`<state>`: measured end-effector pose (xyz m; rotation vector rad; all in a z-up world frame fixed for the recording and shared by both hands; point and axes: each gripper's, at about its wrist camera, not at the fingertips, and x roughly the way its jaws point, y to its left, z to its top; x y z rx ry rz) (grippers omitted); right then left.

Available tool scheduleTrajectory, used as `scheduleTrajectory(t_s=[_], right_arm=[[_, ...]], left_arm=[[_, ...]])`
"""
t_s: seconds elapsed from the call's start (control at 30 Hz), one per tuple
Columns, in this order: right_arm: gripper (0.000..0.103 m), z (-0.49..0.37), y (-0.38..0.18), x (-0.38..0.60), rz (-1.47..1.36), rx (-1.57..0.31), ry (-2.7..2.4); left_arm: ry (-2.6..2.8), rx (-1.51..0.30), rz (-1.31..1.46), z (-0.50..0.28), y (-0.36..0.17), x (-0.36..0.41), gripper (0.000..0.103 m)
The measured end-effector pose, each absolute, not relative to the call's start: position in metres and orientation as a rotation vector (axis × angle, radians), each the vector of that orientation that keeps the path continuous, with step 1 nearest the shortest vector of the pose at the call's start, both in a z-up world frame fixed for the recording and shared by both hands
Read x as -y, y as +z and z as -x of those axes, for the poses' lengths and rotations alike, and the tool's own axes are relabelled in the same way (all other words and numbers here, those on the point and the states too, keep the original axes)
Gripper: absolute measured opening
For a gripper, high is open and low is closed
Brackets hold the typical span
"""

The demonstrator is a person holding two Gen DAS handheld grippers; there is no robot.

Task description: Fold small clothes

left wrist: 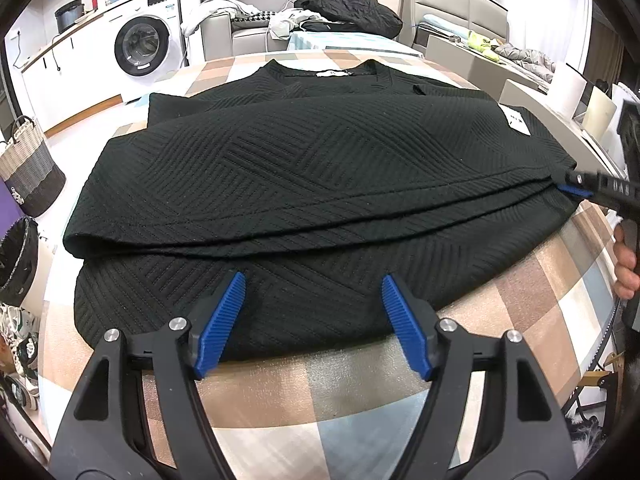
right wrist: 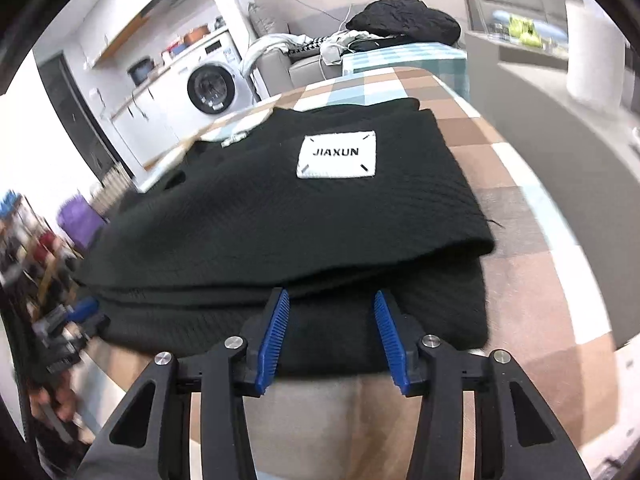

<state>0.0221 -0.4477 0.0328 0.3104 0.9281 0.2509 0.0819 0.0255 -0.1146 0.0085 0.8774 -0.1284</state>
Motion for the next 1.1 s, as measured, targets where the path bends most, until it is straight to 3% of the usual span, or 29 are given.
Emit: scheduleTrajectory(t_s=[0.37,0.83,1.1], right_arm=[[0.049,-0.062,0.041,0.482,-0.684,-0.766,0.230],[0.049,-0.043,0.036,0.463,-0.558,-0.835,0.249],[0.049,-0.042,0.035,0.460,-0.548,-0.839,0.258]], left_arm=[[-0.141,-0.874,0.009,-0.082,-0.115,-0.028,0.070],[0.005,-0.854,0.401,-0.063,-0.102,-0.130,0.070],[0.176,-0.815,0.359,-0.078,-0.092,-0.164,0.070]])
